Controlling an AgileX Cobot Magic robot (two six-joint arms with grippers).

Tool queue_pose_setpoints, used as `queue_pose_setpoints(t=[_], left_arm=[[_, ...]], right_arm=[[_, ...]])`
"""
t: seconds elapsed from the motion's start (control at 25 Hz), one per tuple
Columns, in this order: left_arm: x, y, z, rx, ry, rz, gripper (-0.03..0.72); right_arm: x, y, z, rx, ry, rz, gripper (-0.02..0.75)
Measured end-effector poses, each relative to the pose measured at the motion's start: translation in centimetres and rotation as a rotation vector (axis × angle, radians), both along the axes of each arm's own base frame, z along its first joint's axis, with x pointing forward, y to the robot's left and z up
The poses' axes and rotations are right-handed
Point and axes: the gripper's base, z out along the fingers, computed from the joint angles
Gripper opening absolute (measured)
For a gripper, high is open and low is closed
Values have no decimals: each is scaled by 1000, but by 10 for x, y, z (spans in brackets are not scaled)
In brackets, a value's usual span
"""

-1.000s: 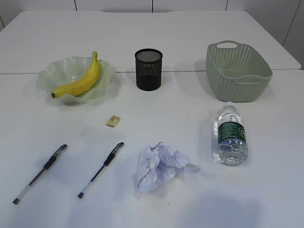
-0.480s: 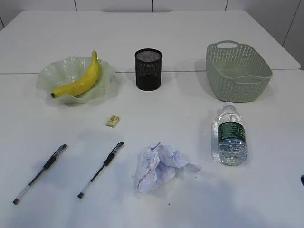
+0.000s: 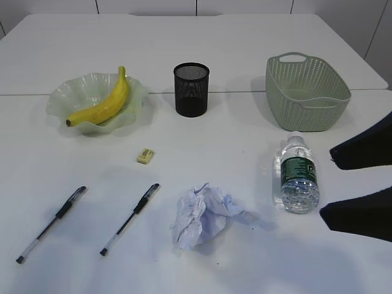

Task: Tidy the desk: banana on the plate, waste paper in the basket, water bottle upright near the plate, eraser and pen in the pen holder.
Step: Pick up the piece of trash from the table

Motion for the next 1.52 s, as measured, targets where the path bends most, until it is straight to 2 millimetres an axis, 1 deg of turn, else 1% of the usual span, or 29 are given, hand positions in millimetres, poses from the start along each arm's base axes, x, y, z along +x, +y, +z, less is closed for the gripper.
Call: queue_pose_setpoints(t=[0.32,0.56,0.64,0.84,1.0,1.16,1.52], left_arm=[[1,0,-1,-2,-17,2,382],[-1,0,-19,-4,0,7,382],[-1,0,-19,-4,-12,8,382],[3,0,-17,-10,-58,12,382],[4,0,-16,-11,-69,13,382],[5,0,-15,-13,-87,15,382],[5,0,-15,-13,-89,15,382]], right_arm=[[30,6,-19,-30,6,40,554],[48,9,-34,-69,-6,54,552],[52,12,-39,-86,-17,74,552],[62,30,-54,-119,-25,120,552],[72,44,-72,-153,-18,138,551],[82,53,-92,-183,12,129,550],[108,57,-137,-256,71,48,533]])
